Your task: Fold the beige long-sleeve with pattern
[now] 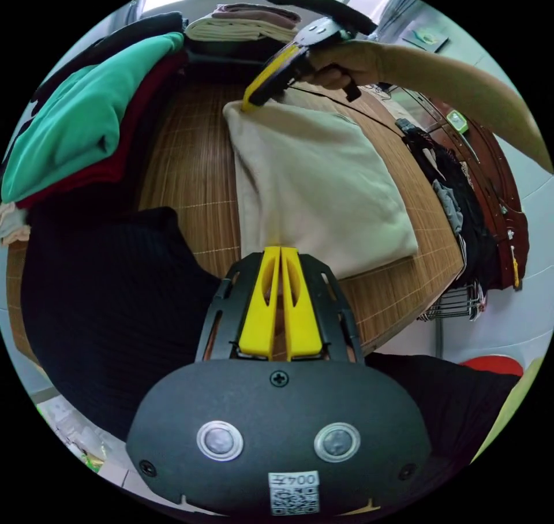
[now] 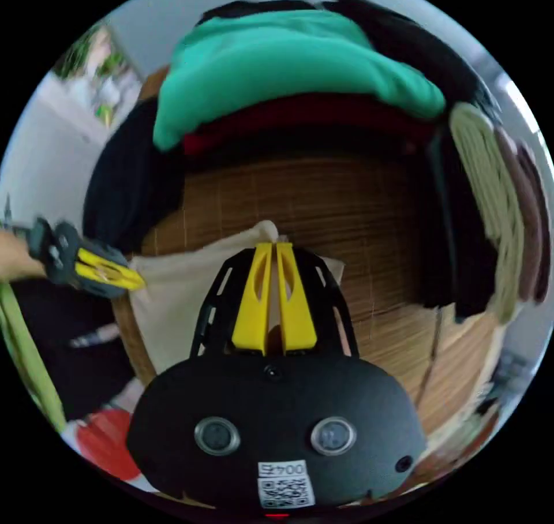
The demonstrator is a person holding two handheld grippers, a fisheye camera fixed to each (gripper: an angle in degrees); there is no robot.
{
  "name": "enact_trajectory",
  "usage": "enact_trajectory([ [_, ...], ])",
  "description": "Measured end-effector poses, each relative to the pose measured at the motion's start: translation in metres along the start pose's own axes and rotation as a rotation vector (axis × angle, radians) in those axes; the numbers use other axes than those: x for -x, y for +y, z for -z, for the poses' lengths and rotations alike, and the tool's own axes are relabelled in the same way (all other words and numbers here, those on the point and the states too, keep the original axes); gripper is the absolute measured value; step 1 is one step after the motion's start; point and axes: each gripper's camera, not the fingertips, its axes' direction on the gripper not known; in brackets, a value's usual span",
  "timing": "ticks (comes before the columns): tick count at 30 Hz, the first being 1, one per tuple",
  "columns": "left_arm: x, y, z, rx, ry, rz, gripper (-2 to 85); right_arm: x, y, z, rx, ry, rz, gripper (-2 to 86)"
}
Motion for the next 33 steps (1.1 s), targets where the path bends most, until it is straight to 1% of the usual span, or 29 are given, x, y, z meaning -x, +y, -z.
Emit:
enact_trajectory([
  [2, 0.019, 0.018, -0.007, -0.047, 0.052, 0.056, 0.1, -0.023, 0.004, -0.014, -0.017, -0.077, -0.154, 0.9],
  [3, 0.025, 0.021, -0.009, -0.051, 0.070, 0.070, 0.2, -0.023, 0.004, -0.031, 0.008, -0.064, -0.185, 1.5],
  [5, 0.045, 0.030, -0.015, -0.059, 0.119, 0.117, 0.3, -0.019, -0.001, -0.041, -0.007, -0.064, -0.227, 2.7],
  [8, 0.061, 0.032, -0.010, -0.044, 0.153, 0.145, 0.3, -0.018, -0.003, -0.027, -0.021, -0.061, -0.270, 4.1],
  [10, 0.070, 0.029, 0.000, -0.026, 0.171, 0.167, 0.3, -0.022, 0.010, -0.006, -0.070, -0.056, -0.322, 4.8],
  [11, 0.076, 0.028, 0.012, -0.014, 0.171, 0.189, 0.2, -0.028, 0.026, 0.011, -0.132, -0.050, -0.391, 4.7],
  [12, 0.078, 0.029, 0.020, -0.015, 0.165, 0.197, 0.2, -0.035, 0.046, 0.027, -0.203, -0.052, -0.468, 5.1],
  [15, 0.097, 0.040, 0.069, -0.045, 0.093, 0.241, 0.2, -0.048, 0.100, 0.061, -0.305, -0.042, -0.636, 3.7],
  [17, 0.115, 0.044, 0.118, -0.065, -0.012, 0.279, 0.1, -0.038, 0.136, 0.078, -0.311, 0.031, -0.702, 1.0],
  [18, 0.116, 0.041, 0.128, -0.069, -0.030, 0.273, 0.1, -0.026, 0.159, 0.085, -0.268, 0.073, -0.741, 0.2],
  [21, 0.096, 0.000, 0.165, -0.097, -0.075, 0.152, 0.1, 0.020, 0.210, 0.085, -0.118, 0.139, -0.788, -0.4],
  [22, 0.077, -0.027, 0.167, -0.105, -0.079, 0.060, 0.1, 0.031, 0.218, 0.084, -0.096, 0.150, -0.794, -0.5],
  [23, 0.054, -0.055, 0.160, -0.098, -0.092, -0.046, 0.1, 0.053, 0.232, 0.080, -0.059, 0.159, -0.798, -0.6],
  [24, 0.043, -0.068, 0.154, -0.095, -0.103, -0.099, 0.1, 0.071, 0.241, 0.073, -0.025, 0.164, -0.805, -0.7],
  [26, 0.011, -0.110, 0.124, -0.094, -0.168, -0.272, 0.1, 0.090, 0.247, 0.061, 0.021, 0.190, -0.811, -0.7],
  [28, 0.003, -0.130, 0.091, -0.062, -0.236, -0.377, 0.1, 0.101, 0.245, 0.044, 0.064, 0.222, -0.790, -0.8],
  [30, 0.015, -0.141, 0.047, 0.036, -0.297, -0.445, 0.1, 0.105, 0.242, 0.009, 0.154, 0.260, -0.737, -0.8],
  [31, 0.035, -0.141, 0.017, 0.129, -0.288, -0.459, 0.1, 0.106, 0.243, 0.006, 0.133, 0.290, -0.725, -0.8],
  [32, 0.057, -0.131, 0.028, 0.042, -0.260, -0.431, 0.2, 0.109, 0.246, 0.006, 0.100, 0.336, -0.705, -0.8],
  [33, 0.068, -0.128, 0.034, 0.021, -0.248, -0.411, 0.2, 0.109, 0.249, 0.010, 0.081, 0.361, -0.705, -0.8],
])
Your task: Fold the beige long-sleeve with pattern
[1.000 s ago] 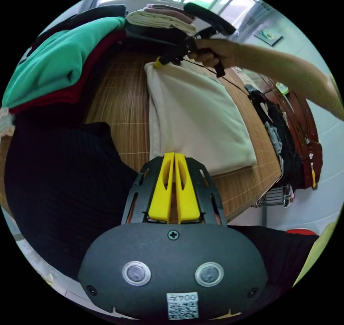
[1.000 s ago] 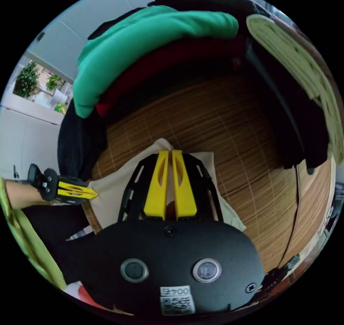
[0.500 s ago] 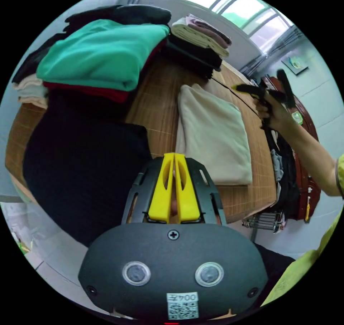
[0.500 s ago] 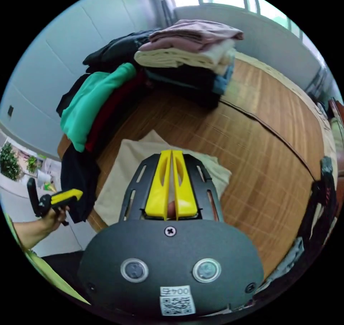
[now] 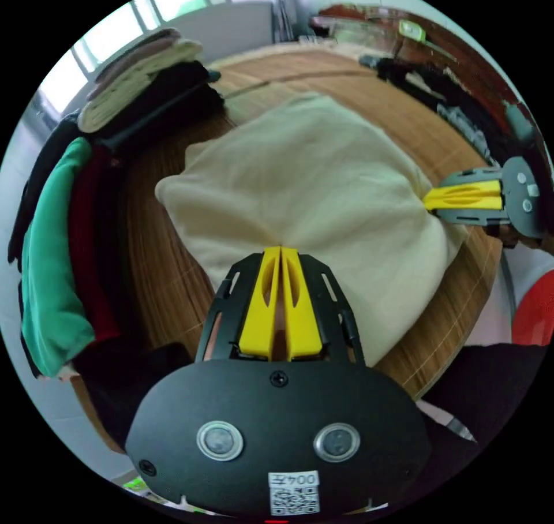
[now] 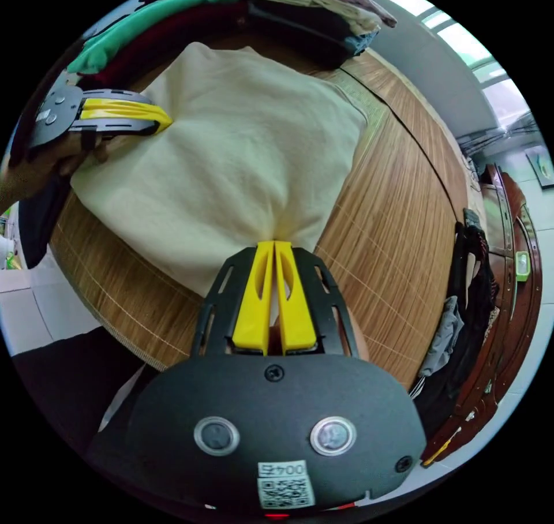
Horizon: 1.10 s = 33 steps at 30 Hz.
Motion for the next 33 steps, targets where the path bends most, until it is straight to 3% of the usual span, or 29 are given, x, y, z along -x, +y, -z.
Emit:
enact_trajectory([
  [4, 0.073, -0.010, 0.044, 0.008, 0.057, 0.058, 0.4, -0.037, 0.007, 0.010, -0.035, -0.099, -0.082, -0.8],
  [7, 0.156, -0.030, 0.075, 0.050, 0.180, 0.165, 0.5, -0.096, 0.015, 0.036, -0.044, -0.243, -0.296, -0.7],
  [9, 0.214, -0.047, 0.094, 0.094, 0.286, 0.244, 0.4, -0.145, 0.040, 0.056, -0.096, -0.528, -0.519, -0.3],
  [12, 0.310, -0.062, 0.160, 0.071, 0.391, 0.349, 0.3, -0.155, 0.068, 0.052, -0.094, -0.934, -0.609, 0.9],
  [16, 0.424, -0.016, 0.295, -0.029, 0.415, 0.482, 0.4, -0.130, 0.078, 0.023, 0.003, -1.237, -0.631, 10.9],
  [18, 0.455, 0.018, 0.342, -0.022, 0.437, 0.506, 0.5, -0.127, 0.083, 0.002, 0.001, -1.362, -0.758, 13.7],
  [25, 0.532, 0.142, 0.437, 0.048, 0.673, 0.724, 3.8, -0.137, 0.075, -0.024, -0.003, -1.489, -1.018, 10.7],
  [33, 0.612, 0.092, 0.442, 0.077, 0.754, 0.764, 14.6, -0.168, 0.056, 0.003, 0.018, -1.468, -1.165, 4.1],
])
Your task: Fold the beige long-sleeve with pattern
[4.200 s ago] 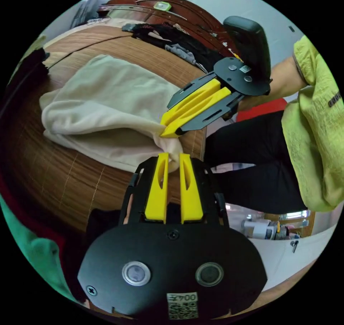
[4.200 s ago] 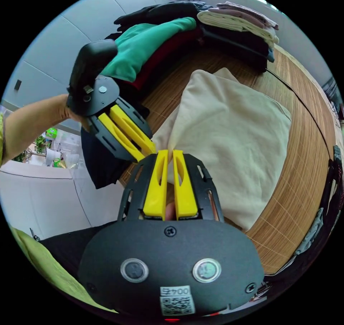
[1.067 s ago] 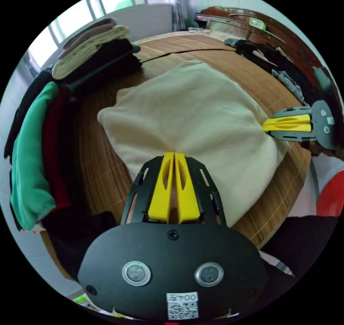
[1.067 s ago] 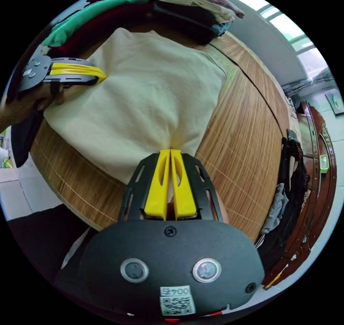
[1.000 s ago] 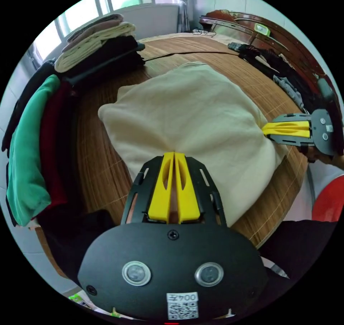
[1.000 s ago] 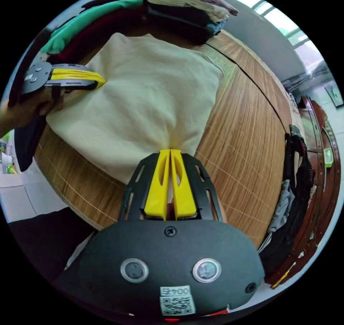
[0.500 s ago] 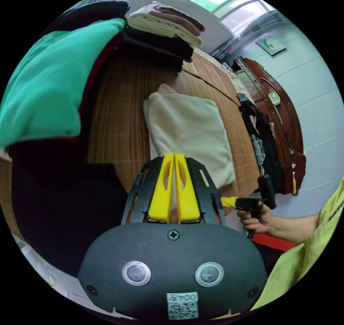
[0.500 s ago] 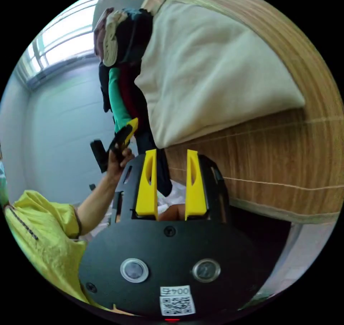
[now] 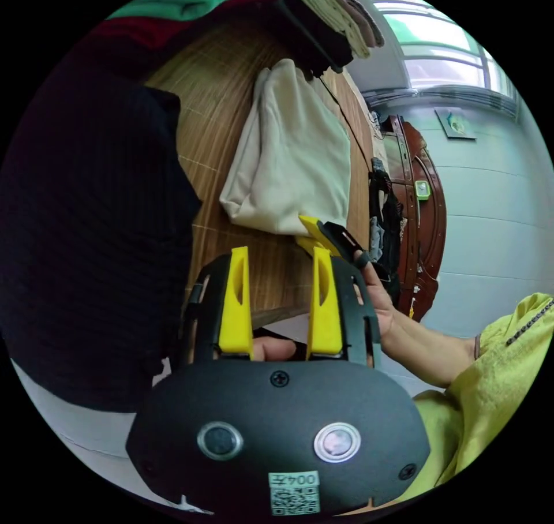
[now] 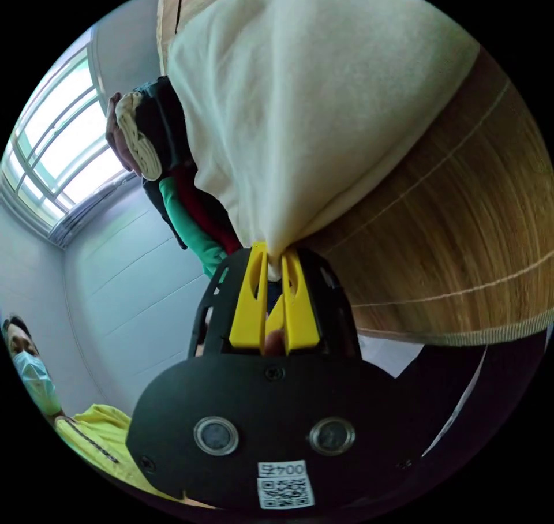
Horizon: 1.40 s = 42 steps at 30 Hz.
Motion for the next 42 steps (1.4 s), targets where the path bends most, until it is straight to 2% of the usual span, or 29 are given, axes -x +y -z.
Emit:
enact_trajectory([
  [6, 0.018, -0.071, 0.001, -0.010, 0.236, 0.068, 18.4, 0.031, 0.003, 0.026, 0.004, -0.059, -0.016, 3.9],
  [10, 0.039, -0.102, -0.001, -0.090, 0.358, 0.119, 21.1, 0.030, 0.000, 0.031, -0.005, -0.106, -0.066, 3.9],
  [12, 0.046, -0.111, 0.001, -0.146, 0.397, 0.137, 22.3, 0.033, -0.002, 0.030, 0.022, -0.057, -0.043, 3.9],
  [14, 0.058, -0.120, 0.013, -0.274, 0.460, 0.187, 23.2, 0.026, 0.001, 0.030, 0.033, -0.040, -0.047, 3.9],
  [16, 0.061, -0.127, 0.004, -0.261, 0.414, 0.184, 23.0, 0.014, 0.005, 0.027, 0.041, -0.062, -0.078, 4.1],
  [18, 0.067, -0.133, -0.019, -0.214, 0.353, 0.187, 21.7, 0.008, 0.011, 0.019, 0.057, -0.003, -0.042, 4.6],
  [23, 0.078, -0.151, -0.080, -0.212, 0.100, 0.240, 8.4, 0.006, 0.026, 0.016, 0.244, 0.125, 0.187, 10.3],
  [25, 0.071, -0.150, -0.100, -0.226, 0.054, 0.231, 7.6, 0.014, 0.035, 0.038, 0.253, 0.229, 0.348, 12.2],
  [27, 0.066, -0.144, -0.123, -0.218, 0.022, 0.201, 7.2, 0.025, 0.032, 0.085, 0.165, 0.378, 0.537, 13.7],
  [31, 0.072, -0.125, -0.188, -0.195, -0.025, 0.152, 7.0, 0.025, -0.020, 0.143, 0.040, 0.409, 0.621, 14.4],
  [35, 0.084, -0.101, -0.274, -0.154, -0.105, 0.109, 6.9, 0.025, -0.081, 0.132, 0.217, 0.373, 0.703, 14.7],
  [38, 0.087, -0.073, -0.340, -0.143, -0.166, 0.074, 6.9, 0.025, -0.096, 0.099, 0.343, 0.423, 0.758, 15.3],
  [42, 0.083, -0.032, -0.425, -0.125, -0.267, 0.007, 7.0, 0.025, -0.109, 0.065, 0.386, 0.404, 0.785, 16.1],
])
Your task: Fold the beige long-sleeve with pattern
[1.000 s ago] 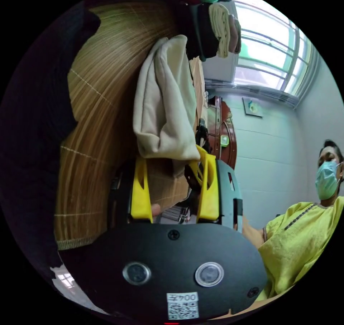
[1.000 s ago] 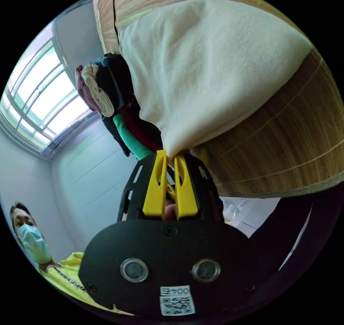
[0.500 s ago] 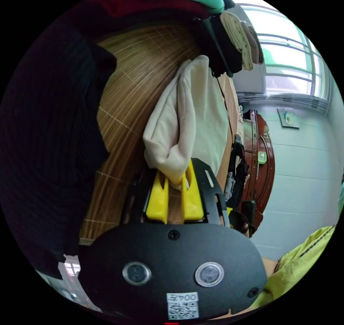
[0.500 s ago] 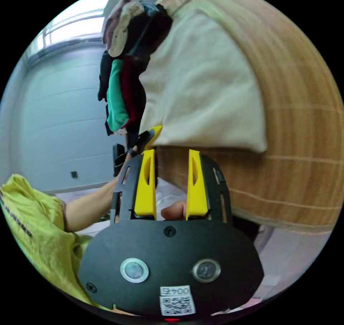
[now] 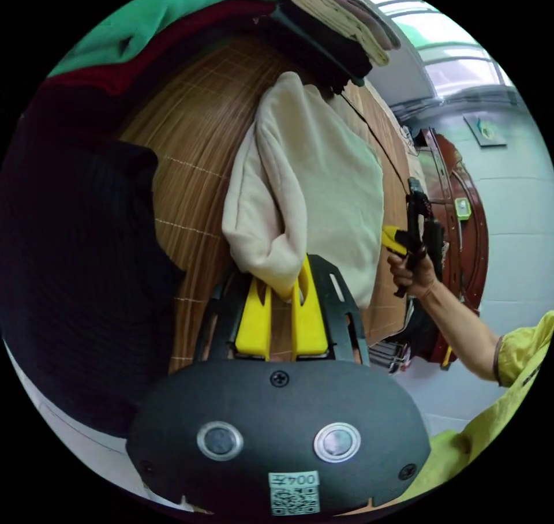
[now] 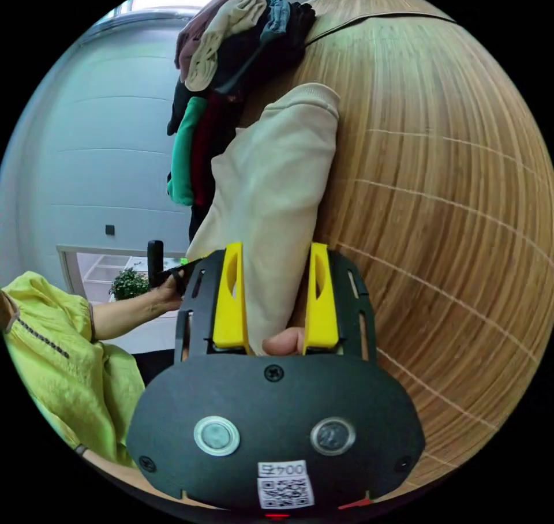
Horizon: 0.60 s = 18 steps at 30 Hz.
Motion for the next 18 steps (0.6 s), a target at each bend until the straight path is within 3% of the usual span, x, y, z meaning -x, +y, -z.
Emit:
enact_trajectory([
  [8, -0.082, 0.141, -0.203, 0.042, -0.329, -0.308, 7.1, -0.029, -0.021, -0.048, -0.005, -0.178, -0.042, 10.3],
  [13, -0.142, 0.239, -0.283, 0.002, -0.522, -0.485, 7.5, 0.042, -0.015, -0.062, -0.063, 0.101, 0.021, 8.2],
  [18, -0.199, 0.328, -0.293, -0.105, -0.505, -0.611, 7.6, 0.194, -0.004, -0.068, -0.056, 0.407, 0.249, 7.7],
])
